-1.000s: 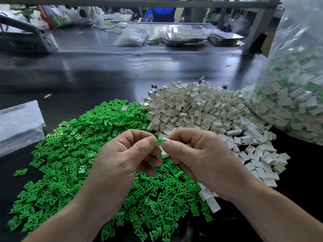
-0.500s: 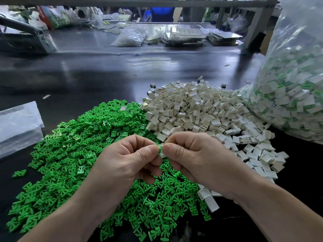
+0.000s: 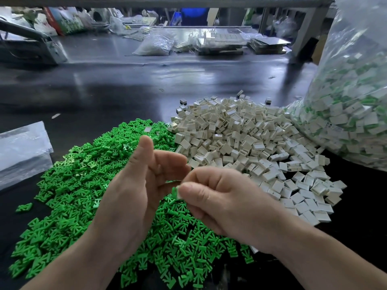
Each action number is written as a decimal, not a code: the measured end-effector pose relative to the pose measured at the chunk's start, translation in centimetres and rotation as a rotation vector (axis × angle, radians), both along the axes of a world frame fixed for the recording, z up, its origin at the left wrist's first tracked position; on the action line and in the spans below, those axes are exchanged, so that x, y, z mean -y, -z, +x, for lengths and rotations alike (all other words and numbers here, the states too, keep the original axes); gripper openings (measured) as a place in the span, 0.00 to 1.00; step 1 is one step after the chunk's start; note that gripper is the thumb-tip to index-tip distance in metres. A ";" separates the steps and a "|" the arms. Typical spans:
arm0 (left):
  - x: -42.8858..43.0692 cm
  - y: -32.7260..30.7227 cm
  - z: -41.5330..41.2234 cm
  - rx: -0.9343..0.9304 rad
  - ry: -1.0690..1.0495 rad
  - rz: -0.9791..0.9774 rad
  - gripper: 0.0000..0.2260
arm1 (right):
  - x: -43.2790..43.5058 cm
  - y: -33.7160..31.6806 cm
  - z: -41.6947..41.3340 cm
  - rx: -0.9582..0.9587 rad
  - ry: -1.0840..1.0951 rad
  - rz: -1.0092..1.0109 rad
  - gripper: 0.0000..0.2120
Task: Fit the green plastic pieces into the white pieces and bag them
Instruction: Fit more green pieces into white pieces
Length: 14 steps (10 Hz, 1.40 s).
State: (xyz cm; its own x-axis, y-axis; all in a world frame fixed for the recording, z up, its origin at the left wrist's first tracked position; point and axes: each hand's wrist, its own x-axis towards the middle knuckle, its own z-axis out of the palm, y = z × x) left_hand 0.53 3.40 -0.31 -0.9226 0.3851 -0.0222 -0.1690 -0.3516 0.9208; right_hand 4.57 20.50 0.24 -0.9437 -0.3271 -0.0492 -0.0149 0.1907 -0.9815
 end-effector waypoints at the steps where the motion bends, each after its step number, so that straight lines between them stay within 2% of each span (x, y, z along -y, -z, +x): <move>1: -1.0 0.0 1.3 0.076 0.184 0.042 0.38 | 2.2 0.4 0.8 -0.044 -0.049 0.094 0.08; 2: -1.4 0.7 1.8 0.032 0.067 -0.009 0.35 | 3.2 0.5 1.0 -0.113 -0.003 0.126 0.06; 5: -0.9 0.3 1.7 -0.130 0.027 -0.024 0.29 | 3.8 -0.1 1.6 -0.292 0.052 0.165 0.08; 7: -1.2 -0.7 2.1 -0.022 0.028 -0.001 0.26 | 3.8 0.4 0.8 -0.120 0.015 0.108 0.07; 8: -1.0 -0.6 1.4 -0.146 -0.008 -0.095 0.23 | 2.9 -0.4 0.3 0.039 0.035 -0.124 0.10; 9: -0.5 -0.6 0.9 -0.374 -0.034 -0.263 0.12 | 1.2 -1.3 -0.3 0.183 0.085 -0.380 0.08; 10: 0.0 -0.7 0.7 -0.520 -0.026 -0.298 0.08 | 0.4 -1.2 -0.6 0.282 0.123 -0.457 0.07; 11: 0.0 -0.6 0.7 -0.630 -0.143 -0.416 0.06 | 0.4 -0.9 -0.8 0.341 0.126 -0.492 0.07; 13: -0.2 -0.2 0.6 -0.785 -0.236 -0.533 0.06 | -0.5 -0.6 -1.2 0.404 0.069 -0.615 0.07; 14: -0.3 0.4 0.1 -0.855 -0.205 -0.770 0.13 | -2.0 -1.1 -1.8 0.362 0.072 -0.848 0.03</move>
State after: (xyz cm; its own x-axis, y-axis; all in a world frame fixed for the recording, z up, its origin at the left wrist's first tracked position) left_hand 0.59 3.68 -0.73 -0.7934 0.3828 0.4733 0.6041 0.3998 0.6893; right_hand 2.80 22.51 1.37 -0.9370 -0.3296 -0.1160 0.3040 -0.6050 -0.7359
